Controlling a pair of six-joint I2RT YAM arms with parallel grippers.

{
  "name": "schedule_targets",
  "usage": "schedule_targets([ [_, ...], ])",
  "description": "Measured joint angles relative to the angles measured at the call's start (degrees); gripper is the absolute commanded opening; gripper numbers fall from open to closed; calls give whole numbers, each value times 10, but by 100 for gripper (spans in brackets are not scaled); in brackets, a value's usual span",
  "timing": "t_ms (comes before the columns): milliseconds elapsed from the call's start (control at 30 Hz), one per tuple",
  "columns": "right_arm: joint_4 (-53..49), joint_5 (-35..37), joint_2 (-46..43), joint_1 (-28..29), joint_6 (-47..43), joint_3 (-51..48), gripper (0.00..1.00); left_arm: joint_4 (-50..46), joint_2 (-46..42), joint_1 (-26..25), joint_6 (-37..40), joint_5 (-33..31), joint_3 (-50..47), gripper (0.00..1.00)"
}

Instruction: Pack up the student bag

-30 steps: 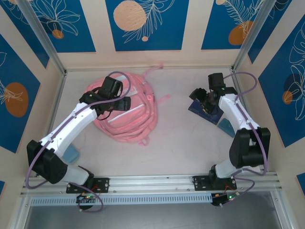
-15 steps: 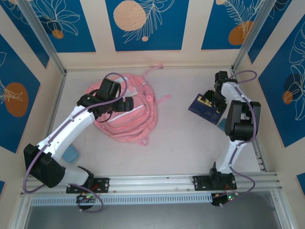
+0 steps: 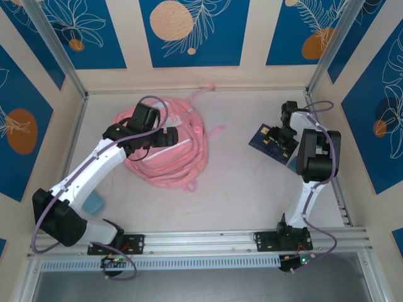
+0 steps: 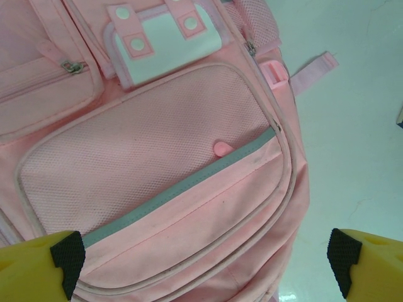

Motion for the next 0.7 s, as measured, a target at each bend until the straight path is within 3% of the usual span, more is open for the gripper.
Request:
schedule_targets([
  [300, 24, -15, -26, 13, 1, -40, 82, 10, 19, 0, -14, 35, 0, 100],
  [700, 65, -78, -107, 134, 67, -152, 79, 54, 48, 0, -56, 104, -3, 100],
])
